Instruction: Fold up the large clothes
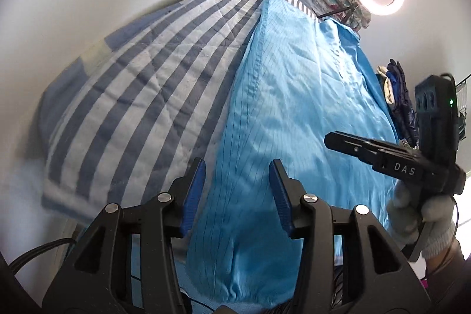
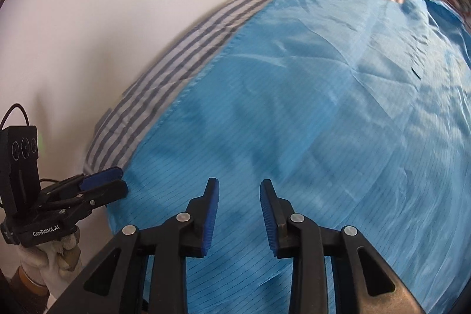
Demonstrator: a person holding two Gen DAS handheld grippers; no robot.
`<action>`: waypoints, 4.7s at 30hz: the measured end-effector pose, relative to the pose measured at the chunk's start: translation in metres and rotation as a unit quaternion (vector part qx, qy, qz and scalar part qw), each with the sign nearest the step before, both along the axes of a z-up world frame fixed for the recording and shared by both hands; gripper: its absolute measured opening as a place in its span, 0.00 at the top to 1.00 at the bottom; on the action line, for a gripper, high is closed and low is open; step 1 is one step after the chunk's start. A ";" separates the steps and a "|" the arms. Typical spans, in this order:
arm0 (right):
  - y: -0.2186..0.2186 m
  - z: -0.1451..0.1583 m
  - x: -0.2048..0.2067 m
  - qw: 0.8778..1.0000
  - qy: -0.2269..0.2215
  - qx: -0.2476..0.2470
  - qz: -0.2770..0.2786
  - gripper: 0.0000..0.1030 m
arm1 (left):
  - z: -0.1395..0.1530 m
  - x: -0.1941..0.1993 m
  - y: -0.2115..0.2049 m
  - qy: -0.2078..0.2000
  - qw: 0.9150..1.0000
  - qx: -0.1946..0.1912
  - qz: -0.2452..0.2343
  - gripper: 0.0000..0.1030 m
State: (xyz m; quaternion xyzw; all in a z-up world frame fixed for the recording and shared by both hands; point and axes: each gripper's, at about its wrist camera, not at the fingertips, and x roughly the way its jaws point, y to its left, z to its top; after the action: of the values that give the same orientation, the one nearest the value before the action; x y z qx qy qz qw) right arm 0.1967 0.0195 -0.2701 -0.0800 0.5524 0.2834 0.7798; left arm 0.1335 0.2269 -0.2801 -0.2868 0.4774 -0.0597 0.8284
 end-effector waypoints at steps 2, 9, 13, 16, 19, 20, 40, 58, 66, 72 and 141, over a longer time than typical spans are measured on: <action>-0.005 -0.007 0.005 1.000 0.002 0.001 -0.016 0.71 | -0.003 0.005 -0.003 -0.002 1.000 0.000 -0.004 0.56; -0.010 -0.023 0.011 1.000 0.000 0.001 -0.028 0.69 | -0.004 0.013 -0.012 -0.013 1.000 0.006 -0.009 0.95; -0.010 -0.015 0.012 1.000 0.000 0.012 -0.026 0.69 | 0.009 0.007 -0.018 -0.039 0.999 0.016 -0.008 0.98; -0.008 -0.016 0.017 0.999 0.005 0.009 -0.034 0.66 | 0.018 0.003 -0.021 -0.054 0.998 0.032 -0.007 0.98; -0.011 -0.012 0.029 0.997 0.024 0.041 -0.056 0.62 | 0.026 0.003 -0.028 -0.063 0.996 0.055 -0.014 0.98; -0.011 -0.009 0.032 0.996 0.026 0.053 -0.063 0.53 | 0.027 0.004 -0.030 -0.066 0.996 0.060 -0.015 0.98; 0.070 0.013 0.089 0.993 0.044 0.066 -0.085 0.42 | 0.053 0.018 -0.074 -0.103 0.988 0.104 -0.050 0.98; 0.067 0.013 0.102 0.995 0.034 0.049 -0.083 1.00 | 0.076 0.032 -0.123 -0.129 0.978 0.140 -0.088 0.99; -0.007 0.036 0.091 0.982 0.024 0.145 -0.118 1.00 | 0.101 0.029 -0.185 -0.152 0.964 0.172 -0.133 0.99; -0.084 0.047 0.076 0.965 0.015 0.202 -0.166 1.00 | 0.105 0.023 -0.234 -0.158 0.956 0.178 -0.173 0.99; -0.130 0.010 -0.103 0.994 0.067 0.074 -0.034 0.68 | 0.006 -0.058 -0.167 -0.019 0.983 0.074 -0.169 0.76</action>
State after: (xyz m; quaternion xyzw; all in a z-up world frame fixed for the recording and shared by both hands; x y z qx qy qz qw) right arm 0.0939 -0.1110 -0.2601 0.0156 0.5832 0.3016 0.7541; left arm 0.0753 0.0595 -0.2736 -0.1390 0.5065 -0.1686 0.8341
